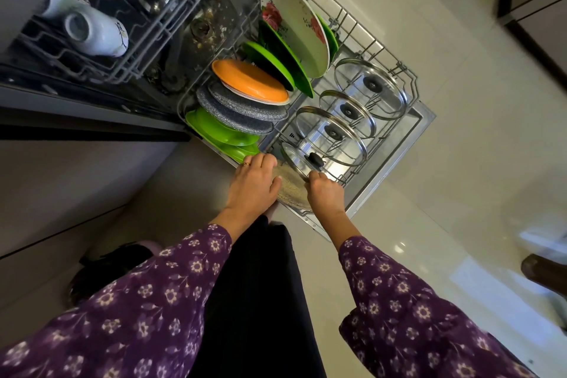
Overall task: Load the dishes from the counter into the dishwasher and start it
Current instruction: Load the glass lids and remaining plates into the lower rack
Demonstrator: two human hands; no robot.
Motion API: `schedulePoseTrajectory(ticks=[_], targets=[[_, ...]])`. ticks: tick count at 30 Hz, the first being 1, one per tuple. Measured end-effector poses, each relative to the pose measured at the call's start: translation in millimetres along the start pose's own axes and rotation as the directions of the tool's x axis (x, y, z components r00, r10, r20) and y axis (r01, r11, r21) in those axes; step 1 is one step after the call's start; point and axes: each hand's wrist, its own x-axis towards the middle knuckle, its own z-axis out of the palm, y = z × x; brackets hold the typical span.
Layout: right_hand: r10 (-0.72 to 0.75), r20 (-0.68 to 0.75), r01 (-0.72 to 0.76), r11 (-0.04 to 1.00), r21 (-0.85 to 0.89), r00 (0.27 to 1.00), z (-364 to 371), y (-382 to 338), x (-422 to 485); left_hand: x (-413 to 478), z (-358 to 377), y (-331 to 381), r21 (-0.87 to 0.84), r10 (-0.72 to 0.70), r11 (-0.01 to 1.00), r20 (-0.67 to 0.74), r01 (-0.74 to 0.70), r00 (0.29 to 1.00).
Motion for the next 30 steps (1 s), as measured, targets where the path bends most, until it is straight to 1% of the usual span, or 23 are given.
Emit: schedulePoseTrajectory(ticks=[7, 19, 26, 30], targets=[[0.01, -0.056, -0.009, 1.0, 0.014, 0.998, -6.8, 7.0, 9.8, 1.4, -0.2, 3.3, -0.003, -0.008, 1.0, 0.012, 0.008, 1.0], [-0.03, -0.026, 0.03, 0.999, 0.014, 0.999, 1.6, -3.4, 1.9, 4.3, -5.3, 1.2, 0.005, -0.02, 1.0, 0.002, 0.02, 1.0], [-0.039, -0.027, 0.038, 0.998, -0.043, 0.999, 2.4, 0.3, 6.3, 1.1, -4.0, -2.8, -0.003, -0.026, 1.0, -0.048, 0.026, 0.999], [-0.053, -0.028, 0.051, 0.997, -0.055, 0.998, 4.1, -3.8, 15.8, -4.0, 0.4, -6.2, -0.002, -0.048, 0.999, -0.047, 0.048, 0.998]])
